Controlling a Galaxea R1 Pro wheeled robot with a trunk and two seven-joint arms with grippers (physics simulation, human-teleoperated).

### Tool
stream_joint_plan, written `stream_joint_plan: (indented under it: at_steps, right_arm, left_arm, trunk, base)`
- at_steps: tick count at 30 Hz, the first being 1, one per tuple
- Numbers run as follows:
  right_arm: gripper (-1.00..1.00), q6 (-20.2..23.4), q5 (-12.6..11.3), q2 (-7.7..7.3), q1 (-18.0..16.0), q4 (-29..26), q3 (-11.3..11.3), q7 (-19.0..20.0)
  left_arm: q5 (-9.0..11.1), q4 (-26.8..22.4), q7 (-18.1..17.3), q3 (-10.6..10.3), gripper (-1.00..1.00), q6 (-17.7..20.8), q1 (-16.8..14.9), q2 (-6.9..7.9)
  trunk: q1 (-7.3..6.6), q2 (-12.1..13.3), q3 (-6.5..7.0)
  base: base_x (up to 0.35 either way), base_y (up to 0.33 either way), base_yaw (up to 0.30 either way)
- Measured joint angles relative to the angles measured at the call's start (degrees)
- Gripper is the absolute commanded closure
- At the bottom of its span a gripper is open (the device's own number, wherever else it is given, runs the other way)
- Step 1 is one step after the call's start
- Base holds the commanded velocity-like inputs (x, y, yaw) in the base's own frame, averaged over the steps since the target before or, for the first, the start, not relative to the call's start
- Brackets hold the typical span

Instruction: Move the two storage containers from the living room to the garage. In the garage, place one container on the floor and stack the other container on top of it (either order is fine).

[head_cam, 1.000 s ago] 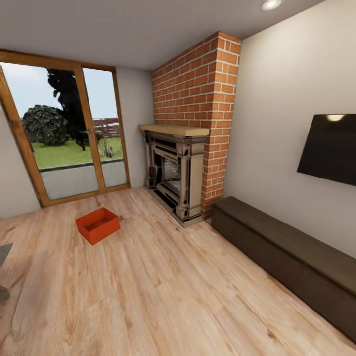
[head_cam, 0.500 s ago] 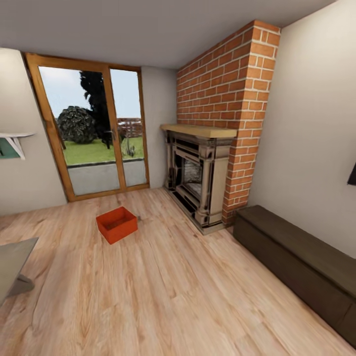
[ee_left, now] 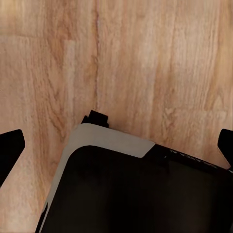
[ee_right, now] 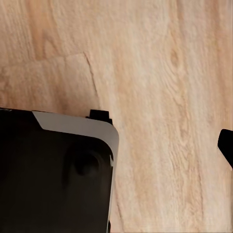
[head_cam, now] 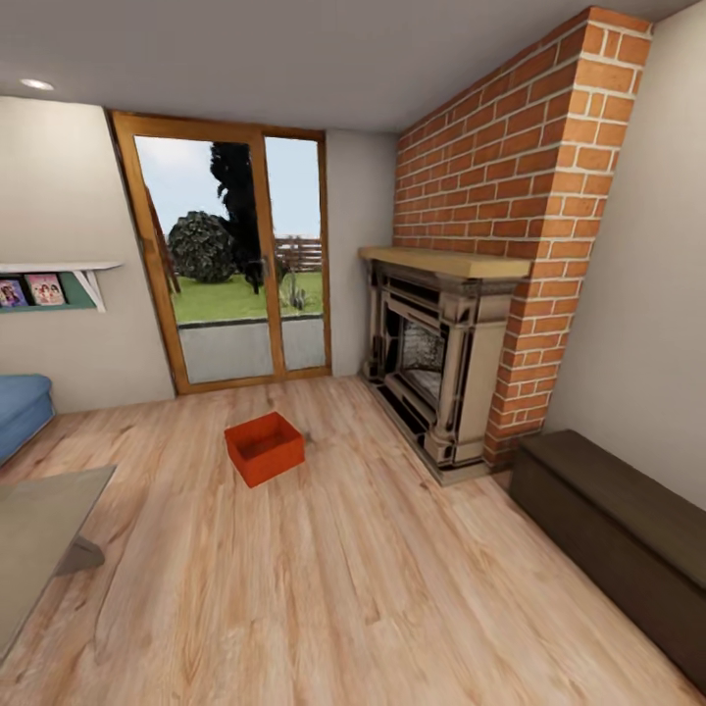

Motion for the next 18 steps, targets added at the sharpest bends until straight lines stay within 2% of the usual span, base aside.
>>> stream_joint_plan:
  at_steps: [18]
  right_arm:
    - [-1.00,0.15,0.24,0.18,0.00,0.00,0.23,-0.54]
  left_arm:
    - [0.00,0.01,0.00,0.00,-1.00,0.01,0.00,0.00]
  trunk:
    - [0.00,0.00,0.00]
  base:
    - [0.321,0.000,0.007]
